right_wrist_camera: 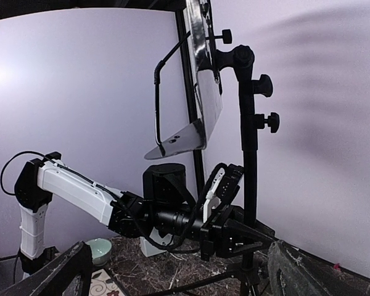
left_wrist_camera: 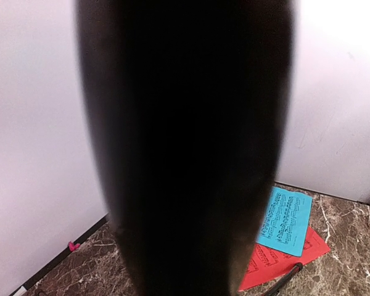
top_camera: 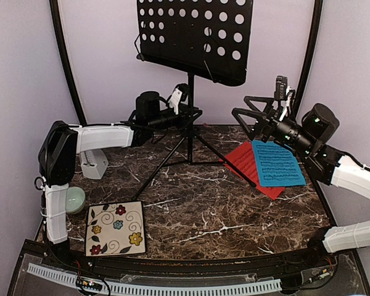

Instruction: Set up the instrument practice props

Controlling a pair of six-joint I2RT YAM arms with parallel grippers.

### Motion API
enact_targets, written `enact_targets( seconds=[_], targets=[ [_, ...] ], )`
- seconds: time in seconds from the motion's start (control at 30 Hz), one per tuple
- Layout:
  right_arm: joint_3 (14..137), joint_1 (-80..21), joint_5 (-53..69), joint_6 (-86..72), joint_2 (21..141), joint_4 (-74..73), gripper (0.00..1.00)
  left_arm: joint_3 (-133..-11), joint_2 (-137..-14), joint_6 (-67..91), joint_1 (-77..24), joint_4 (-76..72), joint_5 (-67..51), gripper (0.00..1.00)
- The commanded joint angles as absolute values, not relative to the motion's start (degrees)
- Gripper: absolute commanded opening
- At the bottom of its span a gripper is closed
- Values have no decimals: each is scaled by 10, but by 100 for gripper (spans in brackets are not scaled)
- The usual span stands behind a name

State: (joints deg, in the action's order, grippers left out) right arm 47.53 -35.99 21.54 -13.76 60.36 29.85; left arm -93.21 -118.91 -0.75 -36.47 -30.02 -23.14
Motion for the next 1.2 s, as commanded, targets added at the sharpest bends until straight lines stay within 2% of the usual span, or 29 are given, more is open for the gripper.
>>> enact_targets(
  seconds=[0.0,0.4,0.87,1.17],
  targets=[
    [466,-357,204,-131,590,308,100,-949,-1080,-3,-359,-382,-211,0],
    [463,-357,198,-128,581,300,100,-969,-1073,-6,-359,-384,-127,0],
    [456,-357,196,-130,576,304,100,-1027,-1076,-12,-356,-346,-115,0],
    [451,-357,194,-132,579,309,100,-969,-1051,-10,-356,-378,-86,0]
  ],
)
